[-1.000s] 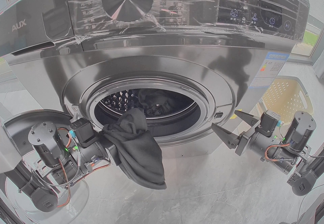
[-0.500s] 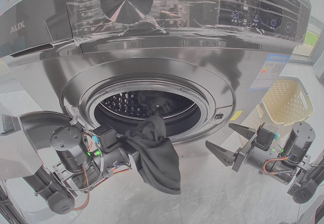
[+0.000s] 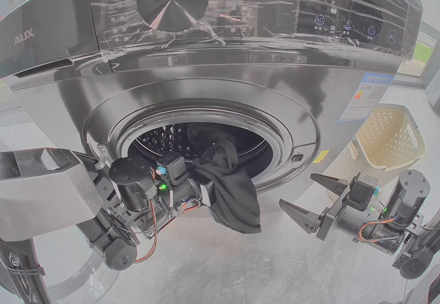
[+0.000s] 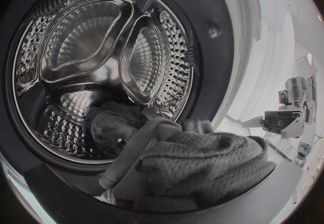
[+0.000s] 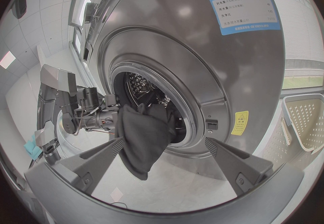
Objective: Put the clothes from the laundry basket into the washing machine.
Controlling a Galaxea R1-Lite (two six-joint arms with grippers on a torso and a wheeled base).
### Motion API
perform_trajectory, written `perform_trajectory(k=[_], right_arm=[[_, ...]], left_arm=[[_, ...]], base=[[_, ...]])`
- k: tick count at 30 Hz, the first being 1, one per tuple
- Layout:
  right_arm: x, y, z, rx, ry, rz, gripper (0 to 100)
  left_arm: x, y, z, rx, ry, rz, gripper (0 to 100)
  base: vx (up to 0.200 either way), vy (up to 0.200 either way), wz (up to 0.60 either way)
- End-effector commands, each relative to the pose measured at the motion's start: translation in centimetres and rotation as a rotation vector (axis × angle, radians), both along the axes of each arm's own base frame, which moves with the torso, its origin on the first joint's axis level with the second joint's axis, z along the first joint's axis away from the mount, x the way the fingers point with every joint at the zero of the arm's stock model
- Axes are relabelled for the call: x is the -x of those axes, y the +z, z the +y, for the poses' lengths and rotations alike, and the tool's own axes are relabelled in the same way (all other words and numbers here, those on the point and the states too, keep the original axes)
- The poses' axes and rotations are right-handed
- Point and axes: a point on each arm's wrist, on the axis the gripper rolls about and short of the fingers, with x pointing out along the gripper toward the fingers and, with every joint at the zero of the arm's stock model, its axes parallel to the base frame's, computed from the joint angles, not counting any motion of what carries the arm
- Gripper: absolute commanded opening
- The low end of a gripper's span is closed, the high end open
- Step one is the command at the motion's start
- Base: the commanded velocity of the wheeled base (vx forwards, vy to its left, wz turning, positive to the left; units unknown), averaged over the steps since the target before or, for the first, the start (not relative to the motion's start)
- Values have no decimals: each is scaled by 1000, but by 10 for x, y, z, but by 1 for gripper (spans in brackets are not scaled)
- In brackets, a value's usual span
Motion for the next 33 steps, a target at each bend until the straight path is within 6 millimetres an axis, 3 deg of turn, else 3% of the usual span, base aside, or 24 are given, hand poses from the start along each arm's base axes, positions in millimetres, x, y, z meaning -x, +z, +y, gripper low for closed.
perform_trajectory(k=[1, 15, 25, 33], right_arm=[[3, -1, 0, 7, 6, 6, 100], [13, -6, 7, 20, 61, 25, 100], [17, -8, 10, 25, 82, 33, 100], [17, -9, 11, 28, 82, 37, 100]], left_arm=[[-27, -8, -4, 4, 31, -7, 0], [-77, -10, -14, 23, 75, -20, 0], [-102, -2, -24, 40, 91, -34, 0], [-129, -1, -29, 58, 198, -47, 0]], base=[[0, 0, 0], [0, 0, 0], [0, 0, 0], [0, 0, 0]])
